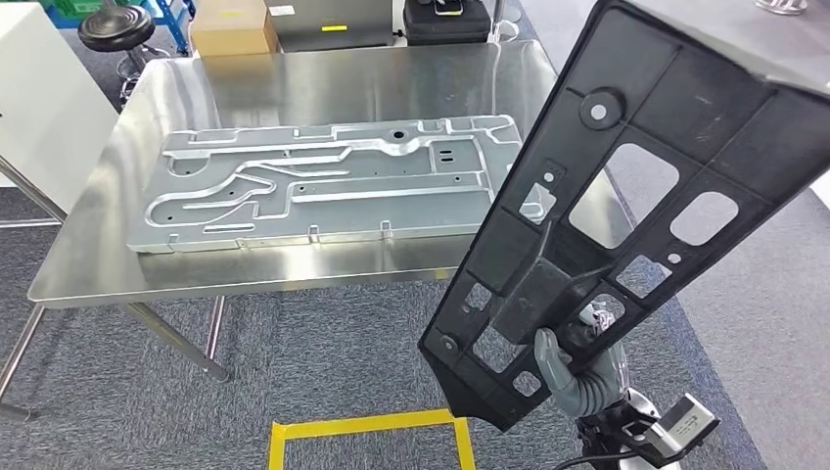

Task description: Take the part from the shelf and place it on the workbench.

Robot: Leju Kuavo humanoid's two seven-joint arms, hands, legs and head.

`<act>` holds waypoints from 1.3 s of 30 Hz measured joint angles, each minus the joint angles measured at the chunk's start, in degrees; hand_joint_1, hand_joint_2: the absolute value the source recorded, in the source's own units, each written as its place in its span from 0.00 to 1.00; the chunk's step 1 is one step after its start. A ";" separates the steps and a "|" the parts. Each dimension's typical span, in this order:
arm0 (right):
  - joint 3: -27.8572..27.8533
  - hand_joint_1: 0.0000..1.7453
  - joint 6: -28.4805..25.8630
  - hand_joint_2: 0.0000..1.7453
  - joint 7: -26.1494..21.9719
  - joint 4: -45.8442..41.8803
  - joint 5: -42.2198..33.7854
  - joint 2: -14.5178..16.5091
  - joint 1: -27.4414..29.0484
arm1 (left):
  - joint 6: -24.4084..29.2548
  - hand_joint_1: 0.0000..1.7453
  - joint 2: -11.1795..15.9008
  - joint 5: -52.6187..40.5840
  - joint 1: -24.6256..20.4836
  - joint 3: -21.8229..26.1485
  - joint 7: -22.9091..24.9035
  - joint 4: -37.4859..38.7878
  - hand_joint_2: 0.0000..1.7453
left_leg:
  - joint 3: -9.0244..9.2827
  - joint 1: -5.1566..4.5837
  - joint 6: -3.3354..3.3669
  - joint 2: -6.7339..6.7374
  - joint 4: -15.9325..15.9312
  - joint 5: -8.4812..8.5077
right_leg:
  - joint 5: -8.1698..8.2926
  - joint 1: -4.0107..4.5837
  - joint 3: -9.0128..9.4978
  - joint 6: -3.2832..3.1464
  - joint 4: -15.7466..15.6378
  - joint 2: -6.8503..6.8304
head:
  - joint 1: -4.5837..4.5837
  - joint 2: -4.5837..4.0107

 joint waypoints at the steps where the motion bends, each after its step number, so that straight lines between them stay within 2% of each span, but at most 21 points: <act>1: -0.01 1.00 0.00 1.00 -0.01 0.00 0.00 -0.01 -0.02 | -0.02 0.00 0.01 0.00 -0.03 -0.02 -0.04 0.00 1.00 | -0.66 0.04 -0.34 0.03 1.76 -0.99 | -0.04 -0.16 0.34 -0.32 -0.26 -0.04 | -0.01 0.00; 2: -0.01 1.00 0.00 1.00 -0.01 0.01 0.00 -0.01 -0.03 | -0.03 0.00 0.02 0.00 -0.04 -0.03 -0.07 0.00 1.00 | -2.11 0.15 -0.64 0.06 4.85 -2.49 | -0.15 -0.22 0.66 -0.59 -0.42 -0.12 | 0.00 0.00; 4: -0.01 1.00 0.00 1.00 -0.01 0.05 0.00 -0.01 -0.04 | -0.08 0.00 0.03 0.02 0.01 -0.05 -0.09 0.00 1.00 | -6.69 0.32 -1.06 0.07 13.04 -5.64 | -0.58 -0.15 1.07 -0.92 -0.43 -0.23 | -0.01 0.00; 5: -0.01 1.00 0.00 1.00 0.00 0.10 0.00 -0.01 -0.03 | -0.10 0.00 0.03 0.03 0.06 -0.06 -0.09 0.00 1.00 | -8.60 0.37 -1.18 0.07 15.85 -6.08 | -0.81 -0.13 1.29 -0.97 -0.42 -0.23 | -0.01 0.00; 6: -0.01 1.00 -0.02 1.00 0.00 0.14 0.01 -0.01 -0.03 | -0.10 0.00 0.03 0.04 0.12 -0.07 -0.08 0.00 1.00 | -9.55 0.39 -1.23 0.07 16.56 -5.28 | -1.07 -0.12 1.59 -0.94 -0.41 -0.19 | -0.01 0.00; 7: -0.01 1.00 -0.07 1.00 0.00 0.17 0.04 -0.01 -0.04 | -0.10 0.00 0.03 0.05 0.16 -0.08 -0.04 0.00 1.00 | -9.32 0.41 -1.18 0.07 14.86 -3.33 | -1.37 -0.12 2.02 -0.89 -0.40 -0.14 | -0.01 0.00; 9: -0.01 1.00 -0.26 1.00 0.00 0.20 0.20 -0.01 -0.07 | -0.12 0.00 0.07 0.05 0.18 -0.11 0.06 0.00 1.00 | -6.60 0.37 -0.74 0.07 7.24 1.72 | -2.11 -0.09 3.01 -0.60 -0.38 -0.07 | -0.01 0.00; 11: -0.01 1.00 -0.41 1.00 0.00 0.19 0.38 -0.01 -0.11 | -0.15 0.00 0.13 0.04 0.15 -0.19 0.22 0.00 1.00 | -4.38 0.16 -0.10 0.07 1.48 4.02 | -2.72 0.07 3.42 -0.08 -0.23 -0.03 | 0.00 0.00; 14: -0.01 1.00 -0.45 1.00 0.01 0.10 0.52 -0.01 -0.07 | -0.17 0.00 0.14 0.04 0.20 -0.43 0.37 0.00 1.00 | -3.97 0.05 0.80 0.04 0.24 3.77 | -3.11 0.12 3.43 0.83 -0.26 -0.02 | 0.00 0.00; 16: -0.02 1.00 -0.50 1.00 0.01 -0.08 0.57 -0.01 -0.05 | -0.16 0.00 0.14 0.05 0.18 -0.54 0.29 0.00 1.00 | -3.46 0.27 1.43 0.06 -0.27 3.73 | -4.24 0.03 2.85 1.47 1.46 -0.07 | 0.00 0.00; 17: -0.02 1.00 -0.54 1.00 0.00 -0.18 0.60 -0.01 -0.03 | -0.16 0.00 0.14 0.05 0.13 -0.56 0.25 0.00 1.00 | -3.15 0.39 1.69 0.09 -0.49 3.69 | -5.51 -0.07 1.59 1.74 4.05 -0.09 | 0.01 0.00; 19: -0.03 1.00 -0.58 1.00 -0.01 -0.22 0.61 0.00 0.17 | -0.18 0.00 0.15 0.05 0.08 -0.63 0.17 0.00 1.00 | -2.81 0.33 2.04 0.11 -0.54 3.35 | -8.46 -0.26 -2.76 2.11 11.71 -0.12 | 0.01 0.00; 20: -0.03 1.00 -0.60 1.00 -0.01 -0.22 0.63 0.00 0.34 | -0.19 0.00 0.14 0.05 0.12 -0.66 0.16 0.00 1.00 | -2.63 0.31 2.08 0.10 -0.53 3.17 | -9.15 -0.33 -4.89 2.23 14.90 -0.13 | 0.01 0.00; 21: -0.03 1.00 -0.61 1.00 0.00 -0.22 0.66 0.00 0.49 | -0.20 0.00 0.14 0.05 0.16 -0.67 0.15 0.00 1.00 | -2.40 0.29 2.08 0.07 -0.51 2.94 | -8.72 -0.36 -6.19 2.28 16.25 -0.13 | 0.01 0.00; 22: -0.03 1.00 -0.61 1.00 0.00 -0.22 0.68 -0.01 0.58 | -0.21 0.00 0.14 0.06 0.20 -0.68 0.15 0.00 1.00 | -2.04 0.29 2.02 0.03 -0.50 2.69 | -7.06 -0.36 -6.32 2.24 15.26 -0.14 | 0.01 0.00; 24: -0.03 1.00 -0.61 1.00 0.00 -0.23 0.70 -0.01 0.63 | -0.28 0.00 0.14 0.08 0.22 -0.68 0.15 0.00 1.00 | -1.20 0.29 1.77 -0.02 -0.51 2.07 | -2.04 -0.32 -3.77 1.89 7.99 -0.19 | 0.01 0.00; 26: -0.03 1.00 -0.59 1.00 0.00 -0.25 0.71 0.00 0.59 | -0.34 0.00 0.14 0.21 0.13 -0.68 0.17 0.00 1.00 | -0.75 0.07 1.25 -0.05 -0.43 1.39 | 0.45 -0.05 -1.19 1.31 1.84 -0.24 | 0.01 0.00; 28: -0.03 1.00 -0.53 1.00 0.00 -0.25 0.74 0.00 0.52 | -0.33 0.00 0.14 0.48 0.07 -0.68 0.24 0.00 1.00 | -0.60 -0.05 0.61 -0.03 -0.49 0.93 | 0.16 0.27 -0.65 0.67 0.65 -0.15 | 0.01 0.00; 31: -0.05 1.00 -0.44 1.00 0.00 -0.20 0.79 -0.05 0.25 | -0.27 0.00 0.17 0.75 0.00 -0.68 0.26 0.00 1.00 | -0.74 0.07 -0.36 0.07 0.85 -0.18 | 0.10 -0.01 -0.08 -0.36 0.05 -0.05 | -0.01 0.00; 35: -0.05 1.00 -0.37 1.00 0.00 0.01 0.79 -0.05 -0.21 | -0.19 0.00 0.19 1.04 0.01 -0.67 0.24 0.00 1.00 | -6.58 0.37 -1.02 0.11 12.42 -5.67 | -0.37 -0.08 0.74 -1.21 -0.26 -0.30 | -0.01 0.00; 39: -0.05 1.00 -0.37 1.00 0.00 0.07 0.79 -0.05 -0.21 | -0.18 0.00 0.19 1.07 0.06 -0.66 0.23 0.00 1.00 | -8.44 0.39 -1.11 0.11 15.52 -6.58 | -0.55 -0.05 0.88 -1.25 -0.24 -0.32 | -0.01 0.00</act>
